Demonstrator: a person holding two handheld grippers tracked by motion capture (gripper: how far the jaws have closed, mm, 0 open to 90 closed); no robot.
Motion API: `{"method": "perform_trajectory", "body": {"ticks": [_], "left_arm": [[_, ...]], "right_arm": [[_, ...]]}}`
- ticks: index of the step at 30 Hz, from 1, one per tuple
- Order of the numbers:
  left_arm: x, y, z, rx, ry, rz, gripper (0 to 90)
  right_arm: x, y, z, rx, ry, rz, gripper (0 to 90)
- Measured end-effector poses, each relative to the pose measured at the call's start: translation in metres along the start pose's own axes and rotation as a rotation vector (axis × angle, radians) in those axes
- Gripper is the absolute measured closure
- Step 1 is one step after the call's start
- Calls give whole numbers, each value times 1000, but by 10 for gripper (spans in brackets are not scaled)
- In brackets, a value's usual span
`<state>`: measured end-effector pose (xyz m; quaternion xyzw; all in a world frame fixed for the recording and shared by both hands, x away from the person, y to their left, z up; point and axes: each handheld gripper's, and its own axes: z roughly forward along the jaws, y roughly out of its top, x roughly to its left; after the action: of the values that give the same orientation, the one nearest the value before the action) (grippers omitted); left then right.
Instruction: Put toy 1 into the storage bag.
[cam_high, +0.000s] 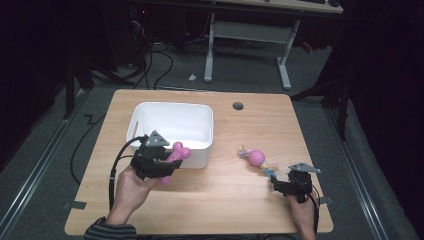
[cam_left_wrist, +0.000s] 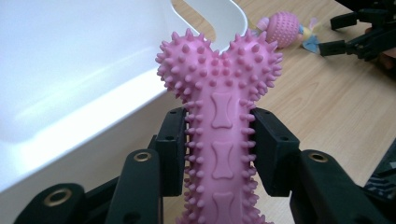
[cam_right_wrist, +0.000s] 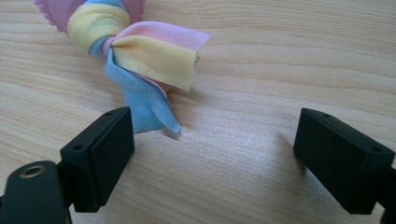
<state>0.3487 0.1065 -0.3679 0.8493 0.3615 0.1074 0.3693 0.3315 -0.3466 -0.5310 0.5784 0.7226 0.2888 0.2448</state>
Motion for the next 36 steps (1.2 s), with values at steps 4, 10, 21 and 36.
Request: {"method": "perform_trajectory", "body": {"ticks": [4,10,21,36], "left_arm": [[6,7,-7,-11,10,-8,588],[13,18,-12,-7,25,-1,588],[32,41,-8,29,74,15,587],[54,53,6,50,66,-24,587]], "right_arm": [[0,0,0,0,0,0,123],[0,0,0,0,0,1,123],[0,0,0,0,1,-1,124],[0,0,0,0,2,-1,125]]}}
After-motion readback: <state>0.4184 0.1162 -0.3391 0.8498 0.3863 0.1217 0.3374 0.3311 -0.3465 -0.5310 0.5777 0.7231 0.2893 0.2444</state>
